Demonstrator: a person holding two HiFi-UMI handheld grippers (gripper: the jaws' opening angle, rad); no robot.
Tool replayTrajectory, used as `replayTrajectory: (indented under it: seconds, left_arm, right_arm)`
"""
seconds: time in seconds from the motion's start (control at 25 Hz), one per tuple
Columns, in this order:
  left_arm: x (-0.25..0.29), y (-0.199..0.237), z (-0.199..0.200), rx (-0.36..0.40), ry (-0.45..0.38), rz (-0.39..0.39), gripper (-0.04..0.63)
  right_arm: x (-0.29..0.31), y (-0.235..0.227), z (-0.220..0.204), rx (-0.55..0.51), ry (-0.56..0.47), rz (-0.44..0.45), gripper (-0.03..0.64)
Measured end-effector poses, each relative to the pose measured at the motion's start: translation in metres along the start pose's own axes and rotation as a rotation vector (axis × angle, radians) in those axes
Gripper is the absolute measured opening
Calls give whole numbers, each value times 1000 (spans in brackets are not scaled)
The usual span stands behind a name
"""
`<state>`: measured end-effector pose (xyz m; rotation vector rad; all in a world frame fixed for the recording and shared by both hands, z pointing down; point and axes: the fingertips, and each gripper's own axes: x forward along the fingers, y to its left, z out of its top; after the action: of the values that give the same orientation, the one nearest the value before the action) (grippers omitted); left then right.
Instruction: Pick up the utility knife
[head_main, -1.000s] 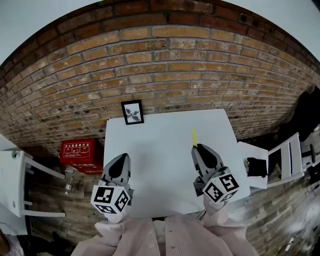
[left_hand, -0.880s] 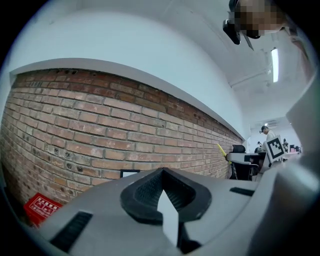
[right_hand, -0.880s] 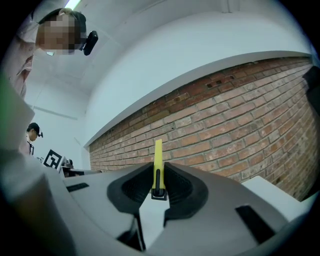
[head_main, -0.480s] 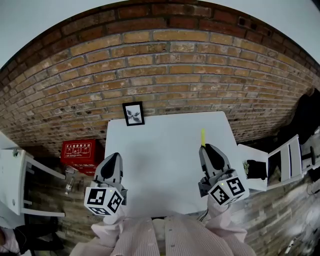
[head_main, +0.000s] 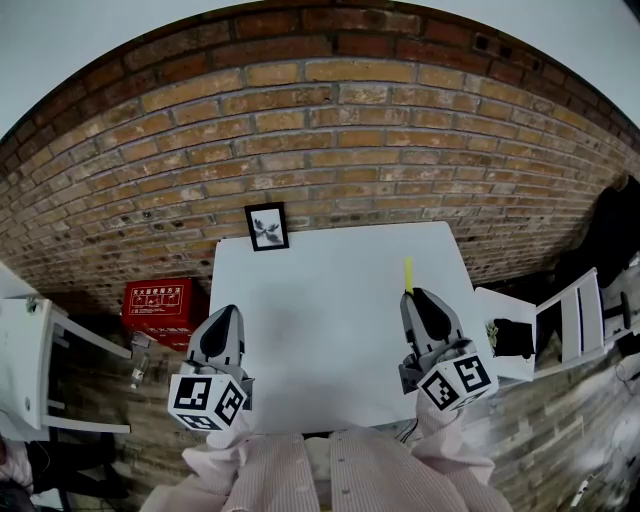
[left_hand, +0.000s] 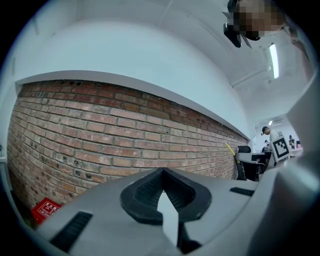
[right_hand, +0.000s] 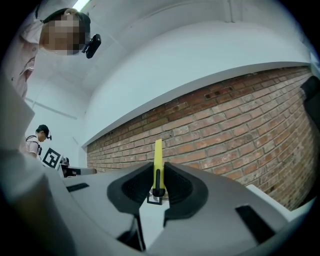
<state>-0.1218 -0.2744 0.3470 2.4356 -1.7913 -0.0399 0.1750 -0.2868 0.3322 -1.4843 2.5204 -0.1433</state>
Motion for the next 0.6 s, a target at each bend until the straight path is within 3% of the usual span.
replayTrajectory:
  seconds: [0.6]
  left_arm:
    - [0,-1,-6,3,12,6,-6]
  right_arm:
    - [-2,1,-5,-19,17,-6,67]
